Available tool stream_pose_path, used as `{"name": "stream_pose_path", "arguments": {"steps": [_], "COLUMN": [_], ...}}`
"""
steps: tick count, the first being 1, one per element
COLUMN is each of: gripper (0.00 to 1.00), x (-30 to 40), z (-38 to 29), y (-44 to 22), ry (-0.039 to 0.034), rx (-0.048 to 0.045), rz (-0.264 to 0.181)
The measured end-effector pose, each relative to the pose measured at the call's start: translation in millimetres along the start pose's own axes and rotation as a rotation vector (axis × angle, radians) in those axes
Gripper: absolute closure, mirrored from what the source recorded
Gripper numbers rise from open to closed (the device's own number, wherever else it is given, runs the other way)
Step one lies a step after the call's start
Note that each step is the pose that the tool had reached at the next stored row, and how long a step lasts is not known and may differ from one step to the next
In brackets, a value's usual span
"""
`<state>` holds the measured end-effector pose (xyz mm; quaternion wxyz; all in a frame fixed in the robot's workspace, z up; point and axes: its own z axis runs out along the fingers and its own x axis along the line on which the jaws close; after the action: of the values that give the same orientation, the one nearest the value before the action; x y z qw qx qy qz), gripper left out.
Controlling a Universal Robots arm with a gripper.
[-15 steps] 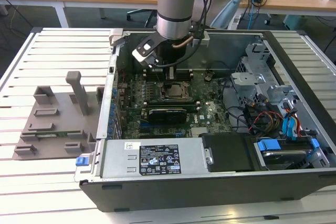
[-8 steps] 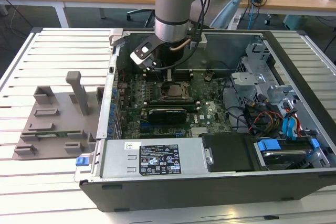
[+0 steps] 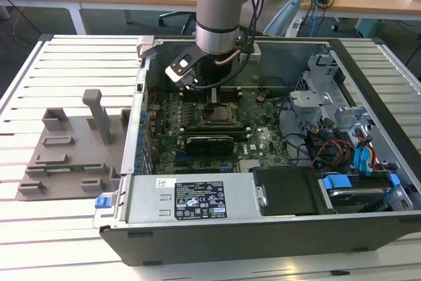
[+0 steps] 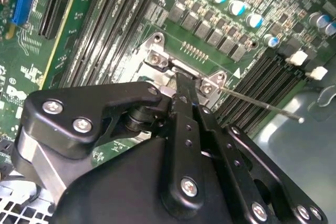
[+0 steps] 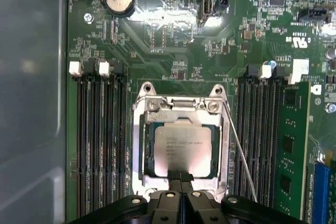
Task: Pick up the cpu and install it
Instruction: 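Close the cpu cover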
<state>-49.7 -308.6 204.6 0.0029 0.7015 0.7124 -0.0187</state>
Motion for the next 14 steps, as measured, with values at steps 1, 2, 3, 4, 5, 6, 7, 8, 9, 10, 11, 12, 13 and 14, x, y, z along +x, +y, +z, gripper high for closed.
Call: {"name": "stream_pose_path", "arguments": {"steps": [1, 2, 3, 4, 5, 6, 7, 8, 9, 10, 11, 12, 13, 14], "gripper": [0.89, 0.89, 0.89, 0.89, 0.89, 0.89, 0.89, 0.89, 0.89, 0.89, 0.89, 0.89, 0.89, 0.89], "x": [-0.1, -0.1, -0.1, 0.0, -0.2, -0.3, -0.4, -0.5, -0.6, -0.6, -0.7, -0.7, -0.8, -0.9], "z": [-0.1, -0.1, -0.5, -1.4, -5.0, -10.2, -13.1, -16.8, -19.1, -20.9, -22.3, -23.8, -26.9, -29.2], "y": [1.8, 2.8, 3.3, 3.3, 3.2, 3.1, 3.0, 2.9, 2.8, 2.8, 2.7, 2.7, 2.6, 2.6], "ry": [0.0000, 0.0000, 0.0001, 0.0002, -0.0006, -0.0008, -0.0008, -0.0008, -0.0009, -0.0009, -0.0008, -0.0008, -0.0008, -0.0008], "rx": [0.0001, 0.0002, -0.0001, -0.0001, 0.0003, 0.0003, 0.0003, 0.0002, 0.0002, 0.0003, 0.0002, 0.0002, 0.0003, 0.0002], "rz": [0.000, 0.000, 0.000, 0.000, 0.000, 0.000, 0.000, 0.000, 0.000, 0.000, 0.000, 0.000, 0.000, 0.000]}}
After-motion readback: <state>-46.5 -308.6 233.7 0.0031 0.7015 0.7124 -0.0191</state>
